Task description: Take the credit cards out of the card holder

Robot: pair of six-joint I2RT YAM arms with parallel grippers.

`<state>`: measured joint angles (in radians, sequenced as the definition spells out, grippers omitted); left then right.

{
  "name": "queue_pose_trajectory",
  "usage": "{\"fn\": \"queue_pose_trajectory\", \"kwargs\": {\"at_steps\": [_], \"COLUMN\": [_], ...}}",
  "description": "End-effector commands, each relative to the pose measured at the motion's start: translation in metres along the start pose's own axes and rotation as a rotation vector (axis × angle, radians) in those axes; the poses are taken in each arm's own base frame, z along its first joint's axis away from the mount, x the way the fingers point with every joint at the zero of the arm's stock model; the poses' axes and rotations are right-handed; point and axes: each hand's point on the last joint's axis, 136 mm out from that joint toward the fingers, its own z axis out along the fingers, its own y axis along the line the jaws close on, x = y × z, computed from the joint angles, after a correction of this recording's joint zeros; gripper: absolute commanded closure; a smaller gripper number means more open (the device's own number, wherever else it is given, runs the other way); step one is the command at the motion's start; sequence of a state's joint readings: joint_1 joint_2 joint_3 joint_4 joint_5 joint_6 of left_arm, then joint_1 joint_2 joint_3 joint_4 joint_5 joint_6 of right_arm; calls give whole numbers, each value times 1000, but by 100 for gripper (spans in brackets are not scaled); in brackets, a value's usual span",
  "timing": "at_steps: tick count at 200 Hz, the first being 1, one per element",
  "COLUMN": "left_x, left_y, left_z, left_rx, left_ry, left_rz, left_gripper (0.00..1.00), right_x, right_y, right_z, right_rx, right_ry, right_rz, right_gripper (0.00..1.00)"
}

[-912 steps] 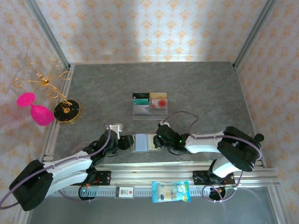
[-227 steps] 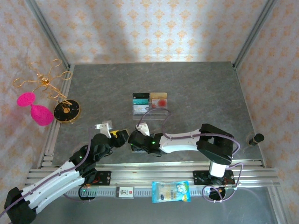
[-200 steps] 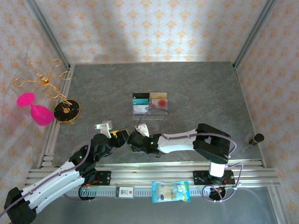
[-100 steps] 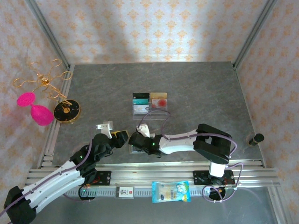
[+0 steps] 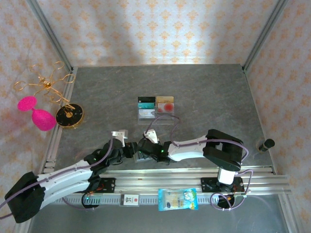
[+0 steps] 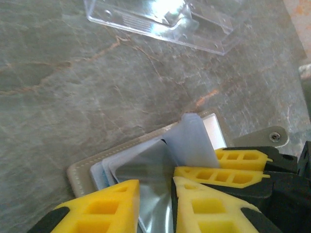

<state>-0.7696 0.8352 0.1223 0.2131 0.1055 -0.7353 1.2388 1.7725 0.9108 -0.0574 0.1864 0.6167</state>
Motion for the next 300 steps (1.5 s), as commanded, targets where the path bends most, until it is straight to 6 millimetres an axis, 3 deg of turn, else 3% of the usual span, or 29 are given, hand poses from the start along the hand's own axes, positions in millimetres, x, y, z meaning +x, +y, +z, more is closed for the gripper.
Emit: {"fn": "queue_pose_trajectory", "kwargs": {"at_steps": [1,41,71,99,153,180,192,218,228,244,272,300], "left_x": [-5,17,30,33,31,25,24,24,25,26,27,30], "left_y": [-23,5,14,16,10,2,2,3,3,4,7,10], "left_z": [5,19,26,31,33,32,32,32,32,33,33,32], "left_rx": [72,-84,-122,-133,-119,-95,-99,-104,-104,-99,-110,-110], "left_ry": [-10,77,139,155,155,140,137,140,142,138,139,139], "left_rz": [23,71,94,105,108,111,117,123,121,116,111,106], "left_gripper": [80,93,99,100,100,100,100,100,100,100,100,100], "right_x": [6,4,-1,3,20,9,-10,-43,-45,-42,-23,-6], "right_y": [-11,-15,-26,-50,-113,-130,-117,-44,-11,17,38,20], "right_z": [-5,-8,-13,-20,-47,-70,-85,-109,-114,-107,-80,-53], "right_rx": [29,42,90,162,304,294,214,-162,-327,-441,-535,-476], "right_ry": [15,1,-21,-32,-47,-94,-140,-170,-128,-45,88,162], "right_rz": [0,13,42,78,135,195,195,150,132,129,146,226], "right_gripper": [86,81,78,67,60,56,56,62,64,71,73,76]}}
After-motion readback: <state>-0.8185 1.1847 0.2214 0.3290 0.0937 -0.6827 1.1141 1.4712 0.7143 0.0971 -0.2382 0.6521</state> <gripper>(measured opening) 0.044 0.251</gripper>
